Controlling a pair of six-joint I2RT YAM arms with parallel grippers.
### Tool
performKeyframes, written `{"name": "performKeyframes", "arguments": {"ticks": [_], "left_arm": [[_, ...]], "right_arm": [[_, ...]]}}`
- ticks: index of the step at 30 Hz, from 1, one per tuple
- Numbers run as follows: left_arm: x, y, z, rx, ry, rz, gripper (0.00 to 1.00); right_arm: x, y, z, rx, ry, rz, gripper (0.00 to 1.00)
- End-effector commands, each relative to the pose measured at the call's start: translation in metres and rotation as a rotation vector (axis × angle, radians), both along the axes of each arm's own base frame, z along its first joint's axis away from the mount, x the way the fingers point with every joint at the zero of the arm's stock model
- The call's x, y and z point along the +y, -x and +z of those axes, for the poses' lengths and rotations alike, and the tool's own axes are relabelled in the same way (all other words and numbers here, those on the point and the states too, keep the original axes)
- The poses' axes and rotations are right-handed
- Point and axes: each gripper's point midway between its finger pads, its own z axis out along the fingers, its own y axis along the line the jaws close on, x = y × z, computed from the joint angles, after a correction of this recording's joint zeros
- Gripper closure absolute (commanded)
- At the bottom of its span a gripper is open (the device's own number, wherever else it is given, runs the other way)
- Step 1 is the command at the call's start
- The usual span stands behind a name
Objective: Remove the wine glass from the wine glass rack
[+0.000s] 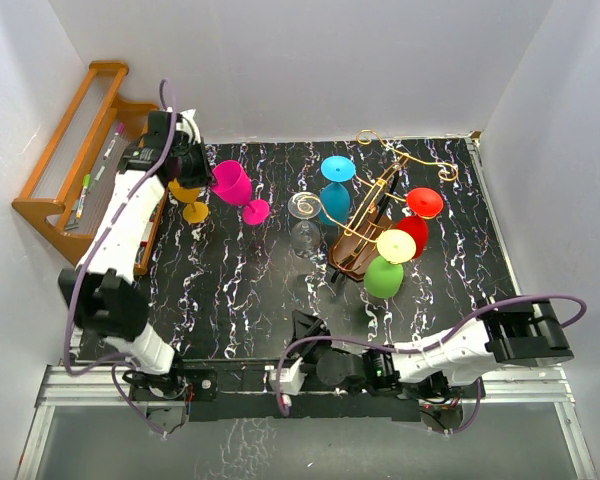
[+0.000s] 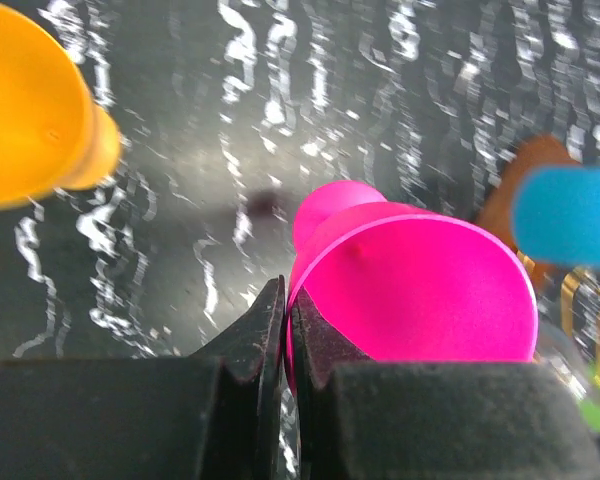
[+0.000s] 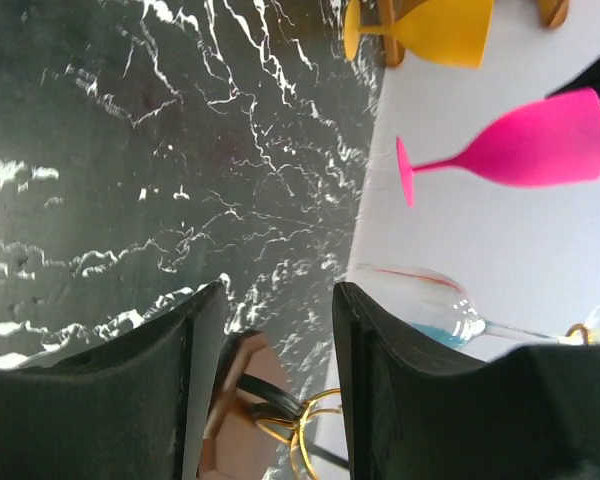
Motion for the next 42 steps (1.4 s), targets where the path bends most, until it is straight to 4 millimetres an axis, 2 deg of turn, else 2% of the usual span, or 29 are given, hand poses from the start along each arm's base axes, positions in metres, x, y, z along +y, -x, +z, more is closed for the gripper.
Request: {"name": "performKeyframes", "arguments": {"ticks": [1, 4, 7, 12, 17, 23, 27, 31, 35, 39, 41, 42], "left_arm": [[0.034, -0.047, -0.023, 0.007, -0.226, 0.120, 1.00], [0.040, -0.076, -0.038, 0.019, -0.271, 0.159, 1.00], [0.044, -0.103, -0.050, 0.020, -0.308, 0.184, 1.00], [0.043, -0.130, -0.060, 0.032, -0.327, 0.193, 1.00], [0.050, -0.139, -0.065, 0.035, -0.369, 0.216, 1.00], [0.055, -0.135, -0.074, 0.054, -0.393, 0.223, 1.00], [0.054, -0.133, -0.073, 0.057, -0.388, 0.220, 0.76], [0.055, -0.131, -0.063, 0.038, -0.384, 0.230, 0.62], [0.058, -0.128, -0.041, -0.003, -0.379, 0.249, 0.60], [0.061, -0.118, 0.005, -0.111, -0.353, 0.285, 0.59], [0.061, -0.109, 0.029, -0.191, -0.322, 0.294, 0.59], [0.061, -0.101, 0.032, -0.217, -0.307, 0.290, 0.59]], "right_arm": [[0.014, -0.001, 0.022, 0.236, -0.209, -0.210, 0.51], [0.018, 0.004, 0.019, 0.321, -0.232, -0.267, 0.54], [0.017, 0.011, 0.015, 0.318, -0.232, -0.240, 0.55], [0.012, 0.016, 0.010, 0.325, -0.238, -0.238, 0.56], [0.006, 0.015, 0.007, 0.328, -0.243, -0.256, 0.56], [0.005, 0.015, 0.006, 0.338, -0.253, -0.263, 0.56], [0.007, 0.015, 0.004, 0.341, -0.252, -0.263, 0.56], [0.008, 0.016, 0.004, 0.342, -0.252, -0.263, 0.56], [0.010, 0.017, 0.006, 0.351, -0.262, -0.261, 0.56], [0.016, 0.018, 0.017, 0.359, -0.283, -0.243, 0.56], [0.024, 0.020, 0.030, 0.348, -0.306, -0.214, 0.56], [0.029, 0.020, 0.037, 0.341, -0.320, -0.197, 0.55]]}}
